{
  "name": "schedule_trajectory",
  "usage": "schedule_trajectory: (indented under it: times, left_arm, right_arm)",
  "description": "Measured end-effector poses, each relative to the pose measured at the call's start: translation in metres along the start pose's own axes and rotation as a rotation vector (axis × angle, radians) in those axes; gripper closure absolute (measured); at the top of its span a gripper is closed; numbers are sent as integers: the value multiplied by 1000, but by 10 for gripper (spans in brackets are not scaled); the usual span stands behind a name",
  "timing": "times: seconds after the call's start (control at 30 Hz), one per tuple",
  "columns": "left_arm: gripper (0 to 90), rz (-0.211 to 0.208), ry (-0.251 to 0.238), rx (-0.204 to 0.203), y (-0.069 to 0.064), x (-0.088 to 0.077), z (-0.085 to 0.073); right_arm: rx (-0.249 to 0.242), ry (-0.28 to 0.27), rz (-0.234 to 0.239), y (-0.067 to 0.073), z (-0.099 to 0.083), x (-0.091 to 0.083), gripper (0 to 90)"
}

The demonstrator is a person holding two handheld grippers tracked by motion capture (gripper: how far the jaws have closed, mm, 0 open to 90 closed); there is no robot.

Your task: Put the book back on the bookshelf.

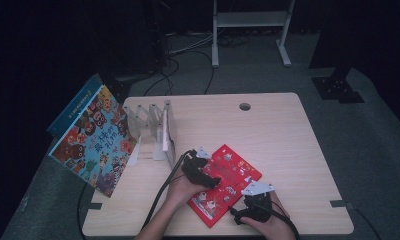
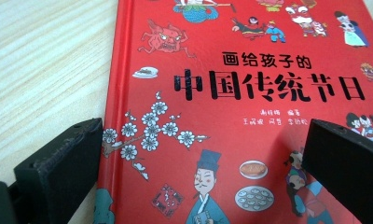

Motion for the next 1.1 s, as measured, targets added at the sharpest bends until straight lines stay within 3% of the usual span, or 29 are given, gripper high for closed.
schedule_trajectory:
  times: [0.27, 0.67, 0.87, 1.1]
  left_arm:
    - [0, 2, -3, -9, 0, 0, 0]
    - [4, -39, -30, -45, 2, -5, 2]
    - [4, -61, -72, -53, -1, -19, 11]
    - [4, -90, -56, -20, -5, -37, 20]
  right_arm:
    - [3, 2, -1, 0, 0, 0, 0]
    - [3, 2, -1, 0, 0, 1, 0]
    - [4, 1, -4, 0, 0, 0, 0]
    - [1, 1, 2, 0, 0, 0, 0]
Point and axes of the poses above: each handheld gripper's, and its own axes: x roughly forward along the jaws, z roughly out of its top, y roughly to its left, the point moved 4 cm from there along x, roughly forward along the jaws, and after that the axes turned 4 degrees about -x, right-handed, at the moved point
